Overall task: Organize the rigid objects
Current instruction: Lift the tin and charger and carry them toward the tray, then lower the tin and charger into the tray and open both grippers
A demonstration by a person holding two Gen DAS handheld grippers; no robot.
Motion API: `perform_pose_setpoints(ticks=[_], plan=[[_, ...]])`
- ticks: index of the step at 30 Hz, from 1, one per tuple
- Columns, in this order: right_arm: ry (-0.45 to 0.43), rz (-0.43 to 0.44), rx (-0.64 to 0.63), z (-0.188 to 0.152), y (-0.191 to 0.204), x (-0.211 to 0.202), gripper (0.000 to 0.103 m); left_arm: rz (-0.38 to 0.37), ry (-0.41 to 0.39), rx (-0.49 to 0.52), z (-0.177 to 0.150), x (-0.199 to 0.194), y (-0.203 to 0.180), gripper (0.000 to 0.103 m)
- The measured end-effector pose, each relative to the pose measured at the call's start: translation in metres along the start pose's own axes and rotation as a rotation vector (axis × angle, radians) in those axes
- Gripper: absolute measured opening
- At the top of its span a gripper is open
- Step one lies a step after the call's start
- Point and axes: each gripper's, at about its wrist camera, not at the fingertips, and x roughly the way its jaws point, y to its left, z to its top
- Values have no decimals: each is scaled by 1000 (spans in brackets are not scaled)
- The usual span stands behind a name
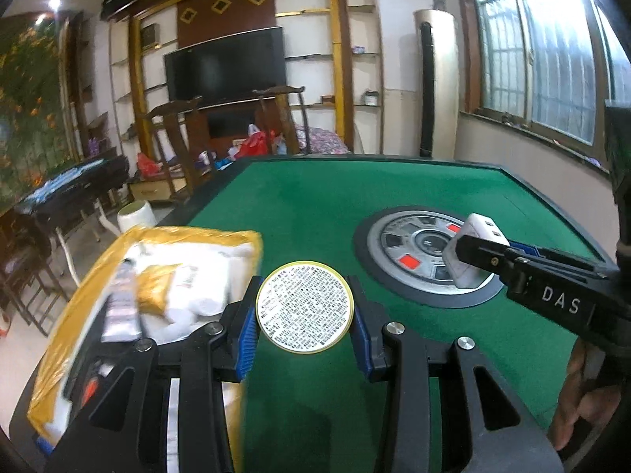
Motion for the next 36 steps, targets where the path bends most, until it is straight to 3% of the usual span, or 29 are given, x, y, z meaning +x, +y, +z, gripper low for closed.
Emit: perform_pose_setpoints(ticks=[8,17,20,24,36], plan=[[12,105,-54,-4,48,5,24,53,1,-99,-9,-22,64,38],[61,197,-137,-6,113,36,24,93,40,-220,-28,-1,106,38],[84,214,-155,-5,131,51,24,50,69,-265,-33,6,115,38],[117,240,-168,-6,146,68,24,60,58,-272,-33,8,120,38],[192,251,-200,-10,175,108,24,1,141,-317,-40,21,133,38]])
